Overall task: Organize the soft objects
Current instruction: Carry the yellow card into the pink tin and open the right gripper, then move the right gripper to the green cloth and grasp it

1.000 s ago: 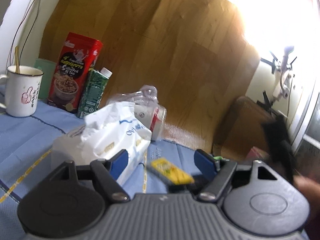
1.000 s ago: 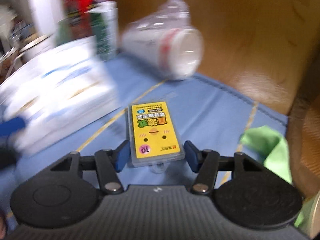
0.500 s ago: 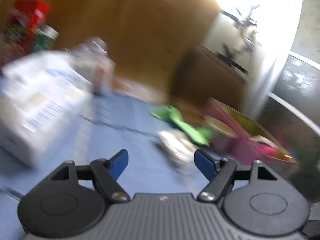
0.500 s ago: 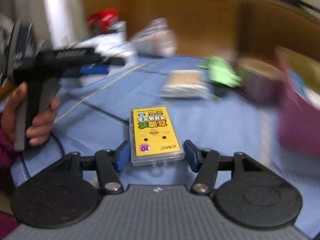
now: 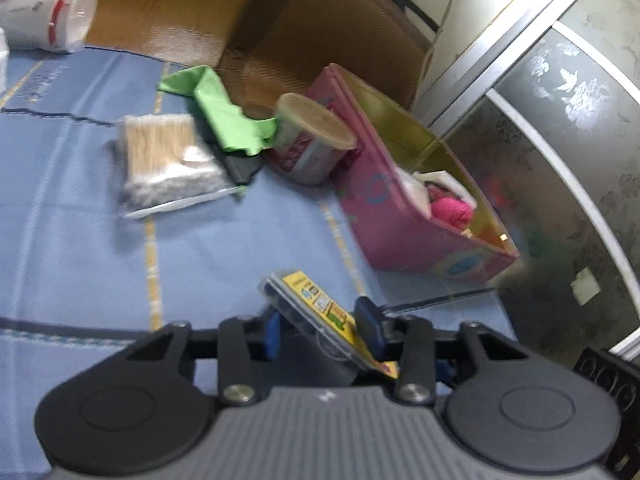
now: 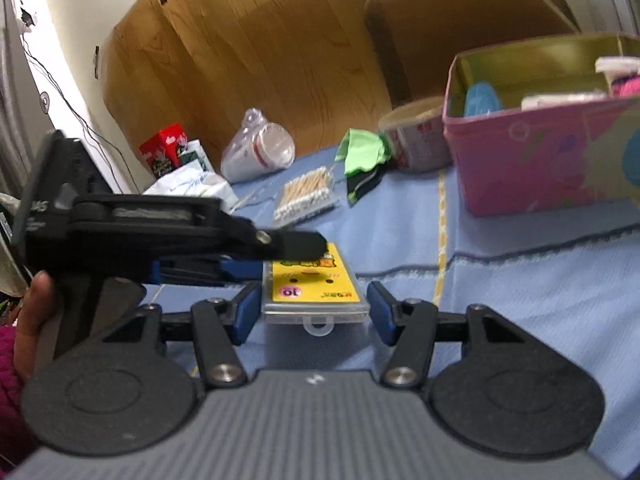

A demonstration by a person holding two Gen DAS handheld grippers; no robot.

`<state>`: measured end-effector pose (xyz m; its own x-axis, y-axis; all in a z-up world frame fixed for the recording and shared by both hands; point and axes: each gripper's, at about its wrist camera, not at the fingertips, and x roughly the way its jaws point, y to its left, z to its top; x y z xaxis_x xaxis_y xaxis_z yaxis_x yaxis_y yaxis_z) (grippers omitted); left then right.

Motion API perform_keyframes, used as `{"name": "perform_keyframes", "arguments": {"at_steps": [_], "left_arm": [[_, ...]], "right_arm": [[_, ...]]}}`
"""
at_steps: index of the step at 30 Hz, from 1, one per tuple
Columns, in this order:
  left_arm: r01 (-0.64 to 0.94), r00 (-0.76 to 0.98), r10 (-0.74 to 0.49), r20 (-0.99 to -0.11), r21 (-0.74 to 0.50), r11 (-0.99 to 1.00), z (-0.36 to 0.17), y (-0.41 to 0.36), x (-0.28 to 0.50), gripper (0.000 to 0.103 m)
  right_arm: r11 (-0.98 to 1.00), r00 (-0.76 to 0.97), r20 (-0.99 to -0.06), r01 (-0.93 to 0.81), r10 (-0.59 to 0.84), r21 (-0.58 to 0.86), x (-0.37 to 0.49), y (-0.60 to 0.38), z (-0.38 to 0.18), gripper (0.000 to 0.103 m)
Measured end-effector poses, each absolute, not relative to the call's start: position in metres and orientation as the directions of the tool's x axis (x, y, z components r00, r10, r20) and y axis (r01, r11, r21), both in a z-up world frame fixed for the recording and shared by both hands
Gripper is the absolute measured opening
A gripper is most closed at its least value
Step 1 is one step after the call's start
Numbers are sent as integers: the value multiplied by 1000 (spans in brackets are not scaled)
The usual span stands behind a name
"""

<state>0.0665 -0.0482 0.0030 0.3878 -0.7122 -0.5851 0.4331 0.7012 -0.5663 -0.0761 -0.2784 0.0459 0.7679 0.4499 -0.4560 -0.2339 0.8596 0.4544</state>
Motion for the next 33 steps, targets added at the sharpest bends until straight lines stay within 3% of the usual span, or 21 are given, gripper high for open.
{"name": "perform_keyframes", "arguments": {"at_steps": [5, 11, 15, 19, 24, 33], "left_arm": [[521, 414, -756, -506, -549, 653, 39, -80, 75, 35], [636, 416, -781, -466, -465, 616, 77, -147, 95, 36], [658, 433, -776, -458, -427, 620, 82, -190, 118, 39], [621, 527, -680, -509, -316, 717, 78, -221, 152, 48], [580, 544, -679, -493, -364, 729, 74, -194, 155, 51], [587, 572, -661, -485, -321, 743, 62, -155, 101, 52]], "right_arm": [[878, 832, -381, -233, 403, 419, -74, -297, 62, 60], [952, 922, -295, -177, 249, 251, -58, -320, 92, 60], [974, 940, -295, -114, 169, 195, -28, -345, 90, 60], [993, 932, -358, -6, 47, 116, 27, -353, 82, 60], [996, 900, -436, 56, -23, 63, 67, -368, 68, 60], [980, 930, -366, 98, -30, 171, 4, -361, 61, 59]]}}
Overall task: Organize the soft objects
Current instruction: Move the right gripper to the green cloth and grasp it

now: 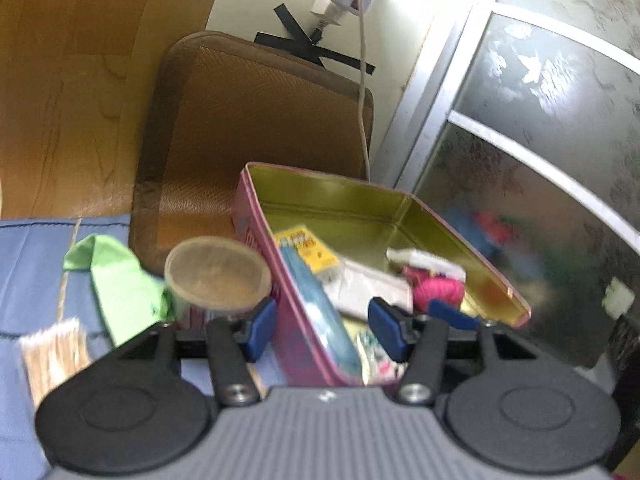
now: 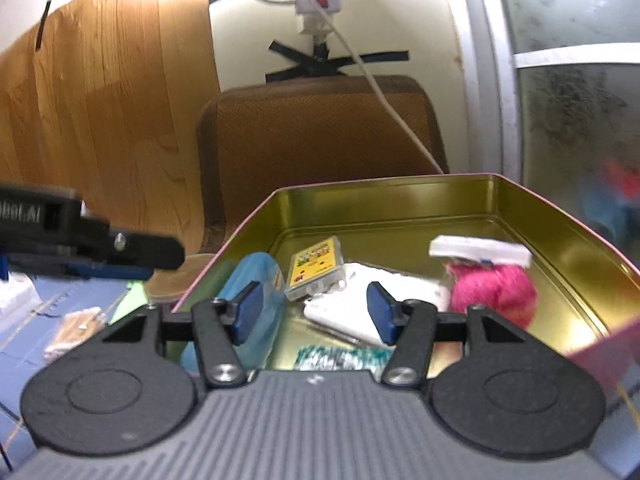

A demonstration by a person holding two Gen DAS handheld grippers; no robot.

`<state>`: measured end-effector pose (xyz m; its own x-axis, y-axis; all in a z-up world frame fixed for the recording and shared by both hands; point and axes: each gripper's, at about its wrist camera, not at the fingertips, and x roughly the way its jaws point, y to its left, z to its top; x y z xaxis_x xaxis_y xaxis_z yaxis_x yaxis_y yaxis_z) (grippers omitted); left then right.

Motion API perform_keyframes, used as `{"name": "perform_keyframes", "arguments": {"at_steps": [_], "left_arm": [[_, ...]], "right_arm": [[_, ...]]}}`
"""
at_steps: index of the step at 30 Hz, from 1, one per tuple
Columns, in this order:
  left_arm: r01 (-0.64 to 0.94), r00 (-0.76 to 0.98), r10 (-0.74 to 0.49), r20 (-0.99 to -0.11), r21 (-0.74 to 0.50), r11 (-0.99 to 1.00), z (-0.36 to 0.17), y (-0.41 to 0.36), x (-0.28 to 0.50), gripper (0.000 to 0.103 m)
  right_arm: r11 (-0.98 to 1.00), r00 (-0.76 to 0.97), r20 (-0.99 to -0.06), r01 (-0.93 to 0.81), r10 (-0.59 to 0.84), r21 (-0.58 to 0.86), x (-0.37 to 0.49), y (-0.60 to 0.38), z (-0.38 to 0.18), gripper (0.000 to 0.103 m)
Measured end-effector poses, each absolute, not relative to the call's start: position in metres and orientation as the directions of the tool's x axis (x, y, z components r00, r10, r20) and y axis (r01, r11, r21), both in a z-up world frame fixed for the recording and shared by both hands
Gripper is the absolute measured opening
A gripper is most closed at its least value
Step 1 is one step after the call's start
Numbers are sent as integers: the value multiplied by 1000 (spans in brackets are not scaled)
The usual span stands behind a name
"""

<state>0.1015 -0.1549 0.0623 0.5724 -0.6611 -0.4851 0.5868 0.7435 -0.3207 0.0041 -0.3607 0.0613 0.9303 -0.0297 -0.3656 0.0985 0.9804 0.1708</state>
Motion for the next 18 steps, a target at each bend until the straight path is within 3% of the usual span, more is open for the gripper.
{"name": "perform_keyframes", "arguments": {"at_steps": [8, 13, 18], "left_arm": [[627, 585, -633, -507, -212, 750, 64, -154, 50, 53], [620, 631, -586, -508, -124, 775, 58, -139, 30, 55], [559, 668, -540, -512, -133, 818, 45, -100, 32, 57]], "right_arm": [[953, 951, -299, 157, -76, 260, -52, -351, 78, 60], [947, 943, -323, 174, -81, 271, -67, -348, 79, 60], [946, 928, -371, 146, -30, 289, -65, -337, 74, 59]]}}
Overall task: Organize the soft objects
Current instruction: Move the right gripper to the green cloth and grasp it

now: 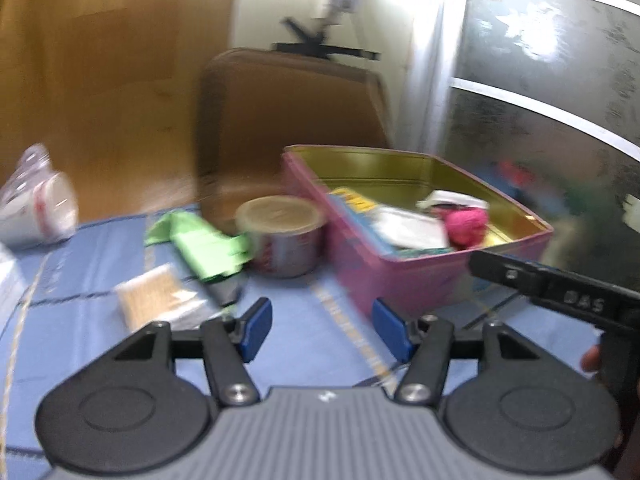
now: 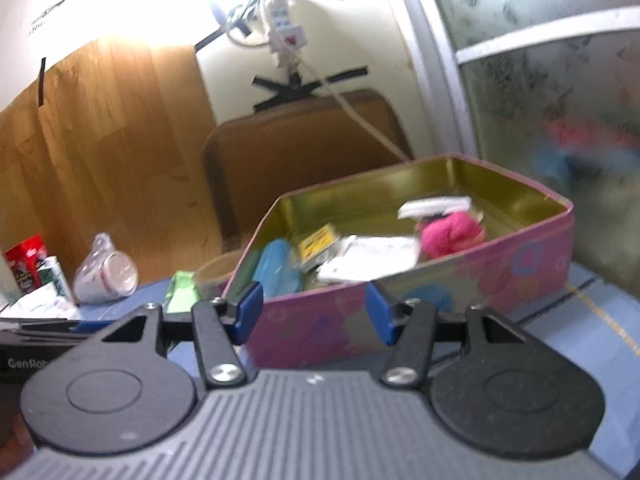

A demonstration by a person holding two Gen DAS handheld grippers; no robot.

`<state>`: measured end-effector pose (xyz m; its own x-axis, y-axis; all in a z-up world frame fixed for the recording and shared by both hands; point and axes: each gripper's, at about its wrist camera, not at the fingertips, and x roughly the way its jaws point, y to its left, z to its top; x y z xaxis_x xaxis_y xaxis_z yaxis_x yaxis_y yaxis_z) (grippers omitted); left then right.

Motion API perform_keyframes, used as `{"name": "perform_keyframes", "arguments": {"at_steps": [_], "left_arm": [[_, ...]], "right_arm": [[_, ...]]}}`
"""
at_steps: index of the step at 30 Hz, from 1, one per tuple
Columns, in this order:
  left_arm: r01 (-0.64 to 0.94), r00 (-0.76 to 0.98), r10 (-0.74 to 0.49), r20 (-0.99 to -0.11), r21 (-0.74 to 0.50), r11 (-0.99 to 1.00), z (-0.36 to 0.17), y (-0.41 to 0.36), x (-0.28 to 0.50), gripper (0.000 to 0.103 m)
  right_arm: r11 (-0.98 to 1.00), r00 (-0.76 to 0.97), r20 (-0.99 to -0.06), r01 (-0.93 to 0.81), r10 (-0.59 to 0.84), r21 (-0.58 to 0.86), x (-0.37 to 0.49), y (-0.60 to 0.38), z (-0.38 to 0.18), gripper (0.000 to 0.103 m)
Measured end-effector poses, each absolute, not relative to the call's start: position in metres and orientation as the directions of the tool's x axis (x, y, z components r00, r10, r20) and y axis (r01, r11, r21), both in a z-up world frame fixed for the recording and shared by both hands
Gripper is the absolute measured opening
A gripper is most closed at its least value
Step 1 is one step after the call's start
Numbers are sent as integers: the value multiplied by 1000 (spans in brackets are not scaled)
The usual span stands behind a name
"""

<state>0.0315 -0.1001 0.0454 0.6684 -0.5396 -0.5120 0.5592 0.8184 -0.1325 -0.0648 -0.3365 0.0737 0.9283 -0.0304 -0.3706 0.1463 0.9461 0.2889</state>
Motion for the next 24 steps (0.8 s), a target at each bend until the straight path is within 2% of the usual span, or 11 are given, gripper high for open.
{"name": "perform_keyframes", "arguments": {"at_steps": [12, 15, 19, 24], "left_arm": [[256, 760, -322, -564, -196, 947, 7, 18, 75, 57], [210, 769, -296, -567, -214, 954, -1, 32, 82, 57], [230, 773, -325, -545, -238, 944, -7, 37, 83, 58], [267, 789, -348, -506, -227, 937, -4, 32, 75, 58]], "right_arm": [[978, 901, -413, -51, 132, 201, -36, -265, 70, 59], [981, 886, -431, -109, 169, 160, -14, -245, 70, 53], [982, 869, -458, -167, 188, 85, 36, -219, 79, 40], [977, 813, -555, -213, 177, 0, 125, -189, 84, 38]]}}
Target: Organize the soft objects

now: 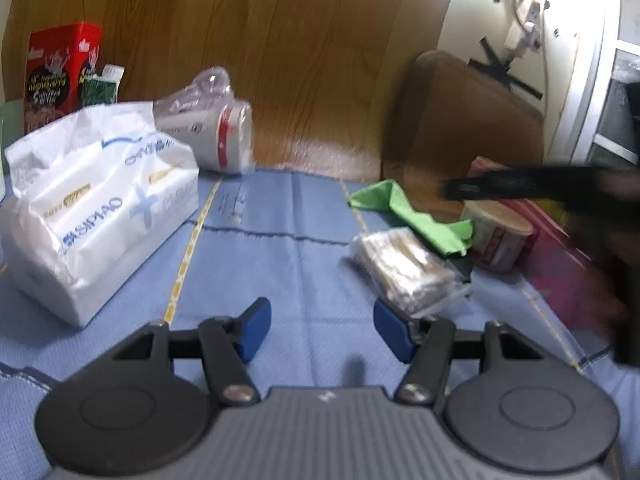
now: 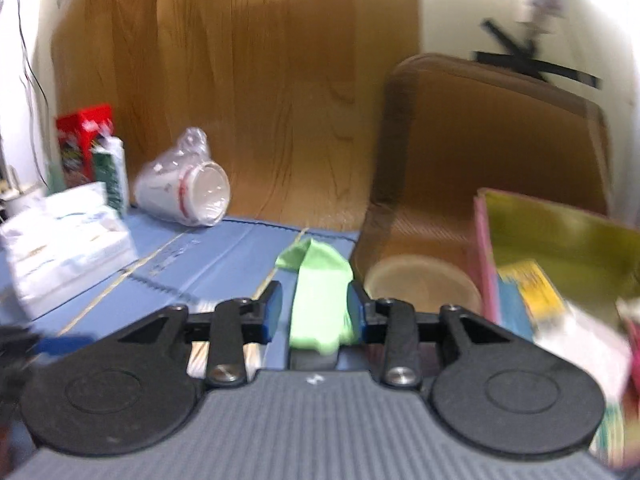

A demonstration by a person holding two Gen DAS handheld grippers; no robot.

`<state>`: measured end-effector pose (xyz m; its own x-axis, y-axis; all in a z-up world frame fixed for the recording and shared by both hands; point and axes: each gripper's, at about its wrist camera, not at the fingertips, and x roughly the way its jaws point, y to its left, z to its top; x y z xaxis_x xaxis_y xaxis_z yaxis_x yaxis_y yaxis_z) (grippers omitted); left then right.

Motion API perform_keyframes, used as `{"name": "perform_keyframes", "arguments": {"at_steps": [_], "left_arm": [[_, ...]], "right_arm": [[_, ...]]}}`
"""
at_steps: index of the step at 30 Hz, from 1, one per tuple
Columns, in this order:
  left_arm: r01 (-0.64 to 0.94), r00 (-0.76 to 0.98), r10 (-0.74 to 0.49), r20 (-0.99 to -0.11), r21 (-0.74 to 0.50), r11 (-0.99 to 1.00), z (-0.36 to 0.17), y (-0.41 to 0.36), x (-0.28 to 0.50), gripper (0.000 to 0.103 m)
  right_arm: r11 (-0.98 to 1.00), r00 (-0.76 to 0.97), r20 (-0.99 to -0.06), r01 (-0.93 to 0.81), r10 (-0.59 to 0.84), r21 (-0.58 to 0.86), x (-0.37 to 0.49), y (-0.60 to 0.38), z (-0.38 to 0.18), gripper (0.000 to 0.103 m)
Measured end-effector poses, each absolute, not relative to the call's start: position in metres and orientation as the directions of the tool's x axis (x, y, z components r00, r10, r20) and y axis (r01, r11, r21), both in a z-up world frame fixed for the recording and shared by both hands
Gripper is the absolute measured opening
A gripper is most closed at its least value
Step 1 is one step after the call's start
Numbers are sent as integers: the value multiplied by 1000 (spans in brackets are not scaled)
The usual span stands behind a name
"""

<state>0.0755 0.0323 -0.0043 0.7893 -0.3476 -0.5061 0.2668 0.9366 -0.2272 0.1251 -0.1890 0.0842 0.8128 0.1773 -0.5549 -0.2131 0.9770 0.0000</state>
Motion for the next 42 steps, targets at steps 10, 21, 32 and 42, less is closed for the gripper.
{"name": "perform_keyframes", "arguments": {"at_steps": [10, 21, 32, 42], "left_arm": [[298, 803, -380, -459, -244, 923, -1, 33, 70, 58], [276, 799, -402, -447, -321, 906, -2, 46, 72, 61], [321, 796, -413, -443, -271, 908, 0, 37, 67, 62], [469, 631, -603, -488, -379, 797, 17, 3, 50, 67]], "right_arm": [[985, 673, -736, -163, 75, -49, 228, -161, 47, 14], [959, 852, -439, -245, 284, 146, 122, -194, 139, 5], [953, 780, -547, -264, 303, 151, -44, -242, 76, 5], [960, 792, -555, -277, 254, 45, -86, -247, 57, 59]]}}
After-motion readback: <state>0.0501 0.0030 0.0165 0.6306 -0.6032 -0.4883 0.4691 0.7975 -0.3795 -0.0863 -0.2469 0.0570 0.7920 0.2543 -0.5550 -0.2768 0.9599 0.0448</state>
